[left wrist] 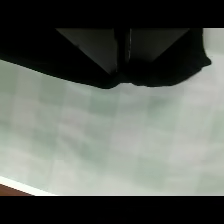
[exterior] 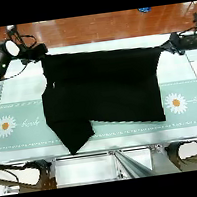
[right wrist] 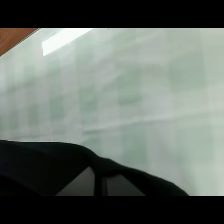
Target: Fold the shirts.
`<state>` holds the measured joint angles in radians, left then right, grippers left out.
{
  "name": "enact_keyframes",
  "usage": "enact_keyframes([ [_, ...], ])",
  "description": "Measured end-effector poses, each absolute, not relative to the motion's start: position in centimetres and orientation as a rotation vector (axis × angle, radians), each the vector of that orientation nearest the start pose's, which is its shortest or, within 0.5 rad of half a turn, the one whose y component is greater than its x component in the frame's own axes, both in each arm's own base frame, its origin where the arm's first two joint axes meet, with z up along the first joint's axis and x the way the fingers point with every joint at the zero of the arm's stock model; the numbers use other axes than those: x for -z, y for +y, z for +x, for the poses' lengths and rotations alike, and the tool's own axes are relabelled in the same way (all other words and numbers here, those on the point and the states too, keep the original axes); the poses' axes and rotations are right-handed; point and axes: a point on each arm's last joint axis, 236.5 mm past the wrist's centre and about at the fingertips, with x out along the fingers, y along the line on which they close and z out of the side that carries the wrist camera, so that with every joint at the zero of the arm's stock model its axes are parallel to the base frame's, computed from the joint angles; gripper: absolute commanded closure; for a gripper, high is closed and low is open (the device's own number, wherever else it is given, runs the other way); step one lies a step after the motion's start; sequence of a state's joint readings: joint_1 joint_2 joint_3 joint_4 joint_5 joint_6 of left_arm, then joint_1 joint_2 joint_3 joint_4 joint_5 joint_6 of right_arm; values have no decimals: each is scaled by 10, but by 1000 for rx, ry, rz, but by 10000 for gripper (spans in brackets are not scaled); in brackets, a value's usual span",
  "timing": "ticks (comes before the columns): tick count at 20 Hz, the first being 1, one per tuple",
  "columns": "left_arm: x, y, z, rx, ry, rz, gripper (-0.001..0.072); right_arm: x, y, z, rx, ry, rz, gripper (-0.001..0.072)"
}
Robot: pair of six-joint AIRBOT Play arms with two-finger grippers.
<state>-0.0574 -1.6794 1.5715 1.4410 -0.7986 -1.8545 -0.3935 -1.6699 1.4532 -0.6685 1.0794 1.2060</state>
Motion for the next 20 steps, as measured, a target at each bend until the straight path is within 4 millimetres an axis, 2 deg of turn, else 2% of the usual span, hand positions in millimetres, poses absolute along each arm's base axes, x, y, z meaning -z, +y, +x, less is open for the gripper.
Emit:
enact_keyframes([
  [3,-15,-50,567,-30,966,-407,690,-10,-34,527,-271,980,777,681],
  [6,-21,-41,556,0,1035,-386,690,-6,-36,511,-311,1057,766,681],
  [9,-3,-46,513,94,1228,-285,689,11,-32,472,-361,1216,713,681],
  [12,30,-54,464,170,1428,-227,689,41,-23,435,-373,1369,702,681],
  [14,51,-57,437,197,1530,-216,672,58,-15,421,-371,1425,702,679],
  [15,60,-57,430,202,1557,-213,507,65,-11,417,-367,1442,701,576],
  [16,66,-57,423,206,1578,-212,194,72,-9,414,-357,1453,701,326],
  [18,72,-57,415,212,1606,-213,198,77,-7,412,-333,1461,716,304],
  [20,67,-52,412,211,1613,-213,198,69,-10,409,-318,1453,726,304],
])
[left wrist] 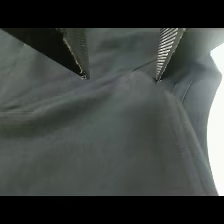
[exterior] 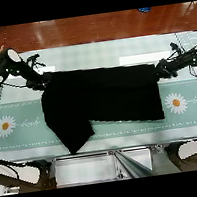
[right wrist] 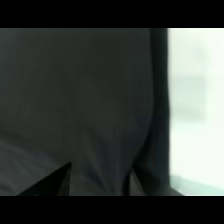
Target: Fold the shirts.
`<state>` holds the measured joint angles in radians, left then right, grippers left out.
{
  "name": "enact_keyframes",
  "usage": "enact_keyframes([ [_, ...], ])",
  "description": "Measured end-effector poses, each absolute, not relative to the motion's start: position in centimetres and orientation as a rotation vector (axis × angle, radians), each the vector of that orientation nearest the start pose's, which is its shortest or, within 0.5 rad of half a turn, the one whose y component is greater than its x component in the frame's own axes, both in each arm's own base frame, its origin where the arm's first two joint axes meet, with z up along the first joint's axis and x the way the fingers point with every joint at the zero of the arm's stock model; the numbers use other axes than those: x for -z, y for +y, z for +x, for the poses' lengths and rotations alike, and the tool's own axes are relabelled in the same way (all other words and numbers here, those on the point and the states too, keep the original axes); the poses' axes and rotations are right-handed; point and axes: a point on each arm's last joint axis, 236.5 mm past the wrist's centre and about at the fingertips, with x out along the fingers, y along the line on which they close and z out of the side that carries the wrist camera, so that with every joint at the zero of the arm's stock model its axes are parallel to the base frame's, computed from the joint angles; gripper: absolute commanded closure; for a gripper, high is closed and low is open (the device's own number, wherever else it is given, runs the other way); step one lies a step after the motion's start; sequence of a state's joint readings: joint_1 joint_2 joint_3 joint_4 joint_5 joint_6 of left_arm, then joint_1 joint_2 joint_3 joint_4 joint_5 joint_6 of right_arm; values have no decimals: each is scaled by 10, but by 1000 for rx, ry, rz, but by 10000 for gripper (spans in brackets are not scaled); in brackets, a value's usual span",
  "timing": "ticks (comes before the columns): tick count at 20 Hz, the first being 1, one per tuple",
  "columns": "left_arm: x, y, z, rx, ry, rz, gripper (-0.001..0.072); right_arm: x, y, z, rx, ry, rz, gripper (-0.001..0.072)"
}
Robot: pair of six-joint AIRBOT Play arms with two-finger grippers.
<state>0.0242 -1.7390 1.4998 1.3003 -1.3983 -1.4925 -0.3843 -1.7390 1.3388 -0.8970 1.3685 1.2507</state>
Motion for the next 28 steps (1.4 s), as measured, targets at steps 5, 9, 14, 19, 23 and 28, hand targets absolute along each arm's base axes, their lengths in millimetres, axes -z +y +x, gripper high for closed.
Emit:
enact_keyframes([
  [5,34,-5,379,116,1586,-286,199,24,-61,375,-156,1380,672,305],
  [9,43,24,298,-68,1591,-569,198,15,-61,324,-5,1232,754,305],
  [14,67,-11,229,-40,1534,-872,199,30,-6,276,-22,1136,883,305],
  [19,81,-36,204,-18,1518,-983,199,26,9,267,-44,1094,954,305],
  [23,95,-56,191,5,1541,-994,200,6,-27,271,44,1012,1023,305],
  [28,111,-82,192,28,1516,-981,689,22,-52,237,173,1116,1028,305],
])
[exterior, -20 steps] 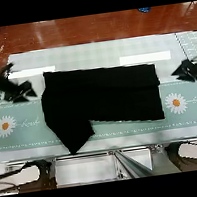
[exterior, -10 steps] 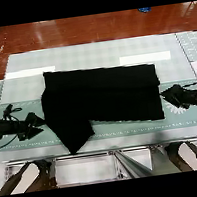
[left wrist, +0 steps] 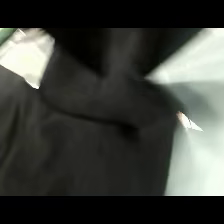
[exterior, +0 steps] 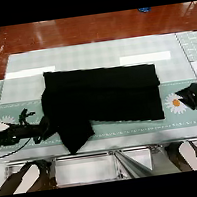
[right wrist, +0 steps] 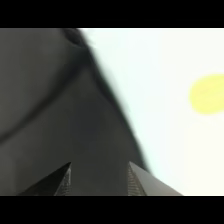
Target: Fold the shirts.
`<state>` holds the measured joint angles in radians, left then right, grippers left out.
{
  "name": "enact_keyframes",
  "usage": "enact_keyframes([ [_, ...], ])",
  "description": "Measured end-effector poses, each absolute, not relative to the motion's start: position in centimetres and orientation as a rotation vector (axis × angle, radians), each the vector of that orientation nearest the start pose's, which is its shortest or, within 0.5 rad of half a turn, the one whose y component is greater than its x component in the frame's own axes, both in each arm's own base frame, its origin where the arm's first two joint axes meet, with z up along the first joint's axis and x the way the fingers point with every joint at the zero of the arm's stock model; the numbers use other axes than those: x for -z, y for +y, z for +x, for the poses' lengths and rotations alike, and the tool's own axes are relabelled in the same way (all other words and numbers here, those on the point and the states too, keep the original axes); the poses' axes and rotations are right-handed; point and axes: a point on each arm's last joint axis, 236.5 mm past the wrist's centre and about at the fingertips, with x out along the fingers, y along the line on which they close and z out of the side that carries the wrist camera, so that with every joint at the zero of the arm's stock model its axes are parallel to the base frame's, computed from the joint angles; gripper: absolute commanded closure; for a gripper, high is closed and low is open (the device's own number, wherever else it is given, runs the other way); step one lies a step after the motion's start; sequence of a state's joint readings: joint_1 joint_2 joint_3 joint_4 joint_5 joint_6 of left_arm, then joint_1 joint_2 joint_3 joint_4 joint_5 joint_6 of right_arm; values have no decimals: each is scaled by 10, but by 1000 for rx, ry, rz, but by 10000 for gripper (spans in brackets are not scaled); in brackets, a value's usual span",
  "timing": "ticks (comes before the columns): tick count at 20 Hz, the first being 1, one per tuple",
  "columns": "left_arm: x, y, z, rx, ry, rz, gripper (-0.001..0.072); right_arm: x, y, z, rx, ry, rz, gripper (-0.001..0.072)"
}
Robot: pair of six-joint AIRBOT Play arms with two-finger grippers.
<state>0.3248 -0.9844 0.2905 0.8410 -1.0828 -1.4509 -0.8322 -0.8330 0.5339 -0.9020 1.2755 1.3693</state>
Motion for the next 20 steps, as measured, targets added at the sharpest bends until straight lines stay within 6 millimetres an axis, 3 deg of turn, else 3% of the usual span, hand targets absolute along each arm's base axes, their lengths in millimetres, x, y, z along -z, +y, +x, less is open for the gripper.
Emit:
enact_keyframes([
  [4,114,-88,206,30,1452,-967,689,49,-41,199,211,1275,1030,305],
  [9,115,-87,214,31,1417,-941,689,82,3,166,125,1498,1037,304],
  [12,116,-86,214,33,1413,-935,689,96,14,164,102,1558,1042,304],
  [15,116,-86,214,35,1413,-931,689,104,21,180,75,1526,1098,305],
  [16,116,-86,214,35,1413,-931,689,105,24,186,59,1515,1123,329],
  [18,115,-86,215,35,1411,-930,689,110,29,200,40,1476,1150,597],
  [19,115,-85,217,40,1405,-917,689,112,31,207,26,1460,1142,680],
  [20,113,-81,223,42,1384,-897,689,111,35,216,-6,1439,1133,680],
])
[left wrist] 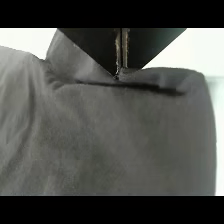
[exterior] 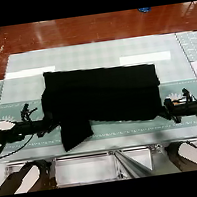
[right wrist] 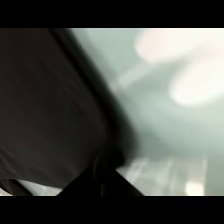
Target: Fold the shirts.
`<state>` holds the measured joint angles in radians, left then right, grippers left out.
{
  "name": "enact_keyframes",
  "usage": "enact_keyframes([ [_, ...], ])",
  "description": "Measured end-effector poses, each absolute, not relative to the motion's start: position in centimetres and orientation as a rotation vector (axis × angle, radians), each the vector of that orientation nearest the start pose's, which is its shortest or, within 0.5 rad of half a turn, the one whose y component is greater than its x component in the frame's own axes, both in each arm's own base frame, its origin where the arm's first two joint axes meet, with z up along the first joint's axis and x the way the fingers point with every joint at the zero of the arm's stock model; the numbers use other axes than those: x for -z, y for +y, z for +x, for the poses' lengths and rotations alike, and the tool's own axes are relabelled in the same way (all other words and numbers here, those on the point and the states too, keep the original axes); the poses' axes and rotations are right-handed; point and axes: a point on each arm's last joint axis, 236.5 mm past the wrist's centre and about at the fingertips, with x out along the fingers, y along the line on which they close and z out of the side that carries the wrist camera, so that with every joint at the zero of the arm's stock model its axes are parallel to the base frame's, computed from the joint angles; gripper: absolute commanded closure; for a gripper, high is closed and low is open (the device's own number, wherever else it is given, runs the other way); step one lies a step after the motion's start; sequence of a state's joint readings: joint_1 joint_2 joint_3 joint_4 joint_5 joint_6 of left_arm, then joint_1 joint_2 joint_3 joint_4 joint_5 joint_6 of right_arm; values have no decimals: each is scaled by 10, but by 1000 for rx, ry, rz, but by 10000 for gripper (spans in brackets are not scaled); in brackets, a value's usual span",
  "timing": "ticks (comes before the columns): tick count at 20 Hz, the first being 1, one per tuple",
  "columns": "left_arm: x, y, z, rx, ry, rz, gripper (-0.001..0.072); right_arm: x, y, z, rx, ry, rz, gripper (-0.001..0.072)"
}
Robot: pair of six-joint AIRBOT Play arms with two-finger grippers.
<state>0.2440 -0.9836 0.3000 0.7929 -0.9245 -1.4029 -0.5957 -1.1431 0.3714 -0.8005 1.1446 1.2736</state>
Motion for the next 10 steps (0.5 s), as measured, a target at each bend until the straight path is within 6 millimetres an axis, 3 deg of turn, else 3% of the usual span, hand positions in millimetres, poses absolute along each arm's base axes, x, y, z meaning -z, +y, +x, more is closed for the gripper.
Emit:
enact_keyframes([
  [2,102,-71,240,54,1339,-846,689,102,39,234,-77,1406,1089,680],
  [7,30,-57,302,166,1177,-785,689,51,25,283,-197,1311,943,681],
  [10,1,-56,337,220,1133,-737,689,25,15,312,-218,1254,896,681],
])
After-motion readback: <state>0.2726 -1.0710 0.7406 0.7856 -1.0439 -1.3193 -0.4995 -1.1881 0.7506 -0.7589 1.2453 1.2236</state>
